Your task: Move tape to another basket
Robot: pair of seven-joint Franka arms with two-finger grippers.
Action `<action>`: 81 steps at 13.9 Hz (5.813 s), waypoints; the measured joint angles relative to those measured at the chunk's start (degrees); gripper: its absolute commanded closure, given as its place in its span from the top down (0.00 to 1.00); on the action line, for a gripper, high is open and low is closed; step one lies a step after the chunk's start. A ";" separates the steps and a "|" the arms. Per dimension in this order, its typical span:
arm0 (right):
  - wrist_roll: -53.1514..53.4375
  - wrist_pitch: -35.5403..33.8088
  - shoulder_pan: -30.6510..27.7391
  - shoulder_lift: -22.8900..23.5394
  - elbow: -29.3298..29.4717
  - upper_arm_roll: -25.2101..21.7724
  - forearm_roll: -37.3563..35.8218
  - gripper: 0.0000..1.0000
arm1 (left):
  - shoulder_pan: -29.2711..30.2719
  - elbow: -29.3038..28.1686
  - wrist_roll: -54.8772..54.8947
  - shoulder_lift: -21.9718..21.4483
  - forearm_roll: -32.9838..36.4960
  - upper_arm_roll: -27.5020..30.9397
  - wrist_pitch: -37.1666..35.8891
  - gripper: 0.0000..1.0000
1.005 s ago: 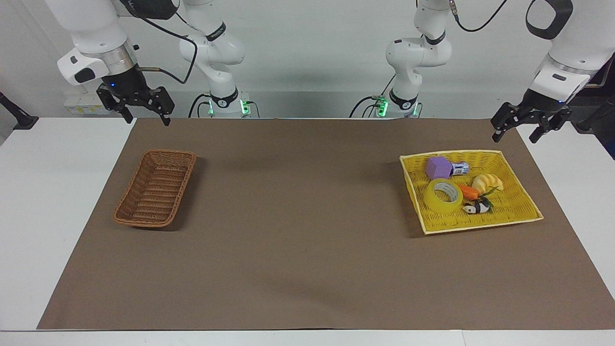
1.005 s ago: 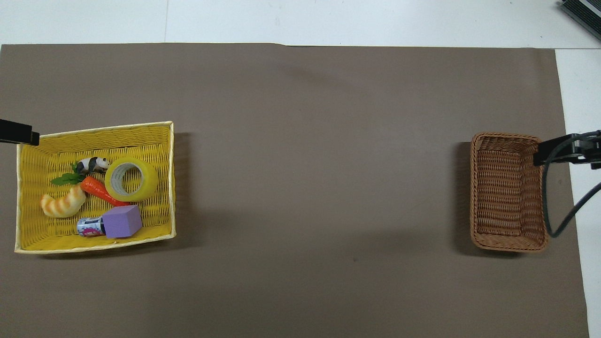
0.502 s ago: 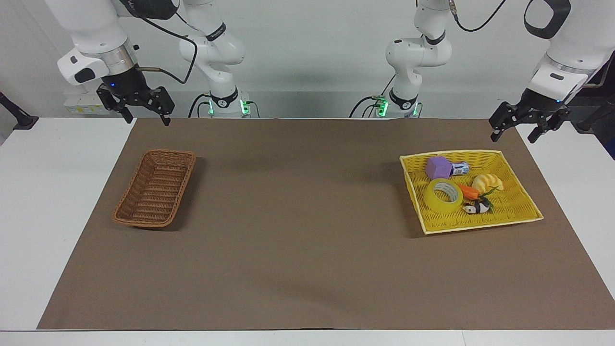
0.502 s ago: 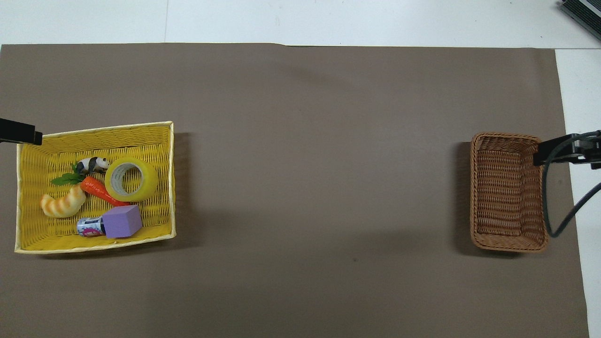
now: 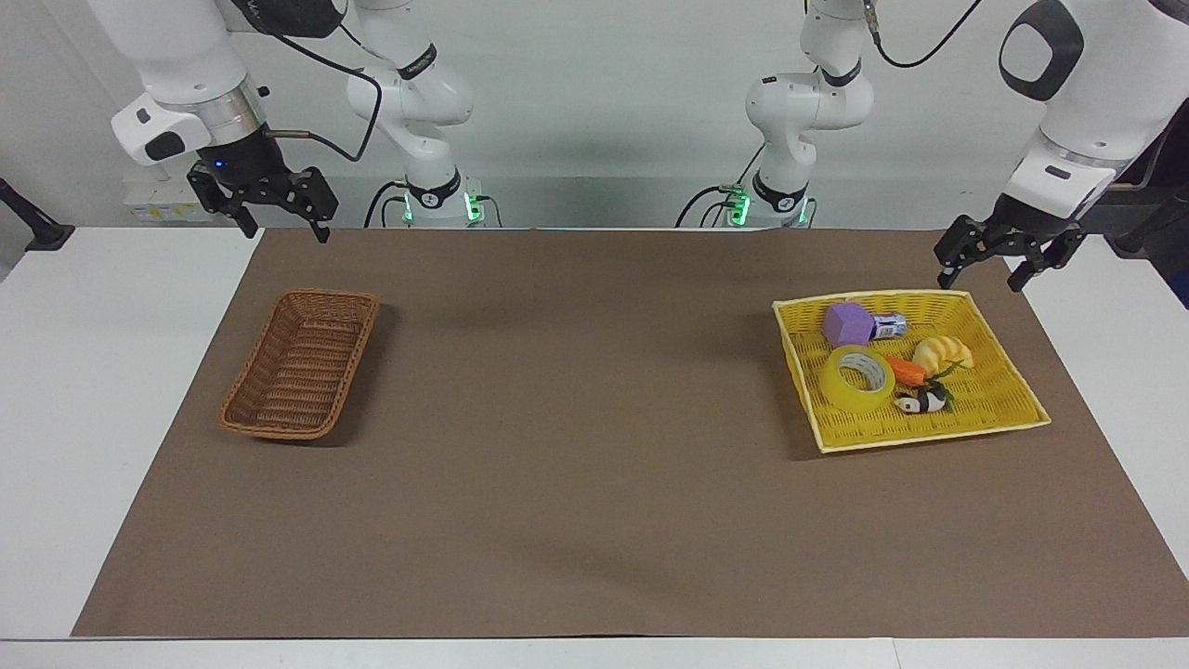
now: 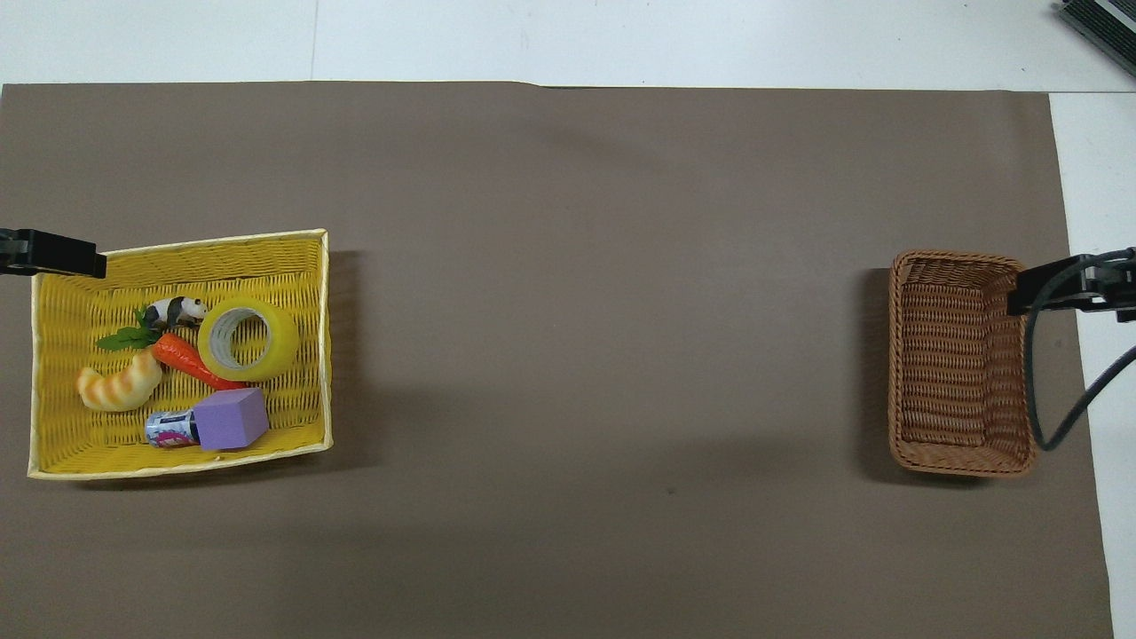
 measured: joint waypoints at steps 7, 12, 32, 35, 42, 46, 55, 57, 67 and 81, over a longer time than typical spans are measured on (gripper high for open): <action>0.00 -1.40 0.19 -0.08 0.00 0.27 0.00 1.00 | -0.02 -11.54 0.00 0.22 0.00 -0.11 11.05 1.00; 0.00 -1.52 0.51 -0.21 0.00 0.44 0.00 1.00 | -0.05 -18.74 0.00 0.77 0.00 -0.20 18.45 1.00; -3.19 -6.01 -0.14 -0.95 -0.66 -0.07 18.24 1.00 | -0.10 -27.68 0.20 8.19 0.00 -0.32 34.38 0.00; -4.74 -6.10 -0.17 -2.50 -3.18 -0.07 18.52 1.00 | -0.19 -26.20 0.20 8.15 0.00 -0.44 33.85 0.00; -5.25 1.54 0.38 -4.33 -16.48 0.12 22.90 1.00 | -3.41 -17.56 -0.70 6.36 -0.29 -1.33 24.23 0.00; -7.33 6.11 2.49 -2.66 -21.65 0.26 30.63 1.00 | -9.32 -17.49 -7.62 6.32 -2.88 -1.85 24.27 0.00; -12.17 21.51 14.77 7.45 -24.53 0.41 49.31 1.00 | -23.97 -17.71 -24.56 9.28 -8.02 -2.24 30.91 0.00; -13.43 23.39 17.39 9.08 -24.58 0.47 52.64 1.00 | -26.37 -17.73 -26.93 10.28 -9.26 -2.25 32.21 0.00; -23.55 35.47 21.37 19.35 -24.45 0.79 67.60 1.00 | -33.49 -17.68 -32.77 10.61 -12.69 -2.27 33.79 0.00; -28.56 36.84 21.77 20.65 -24.26 0.72 68.00 0.03 | -34.59 -17.47 -34.72 10.41 -13.49 -2.19 34.35 0.25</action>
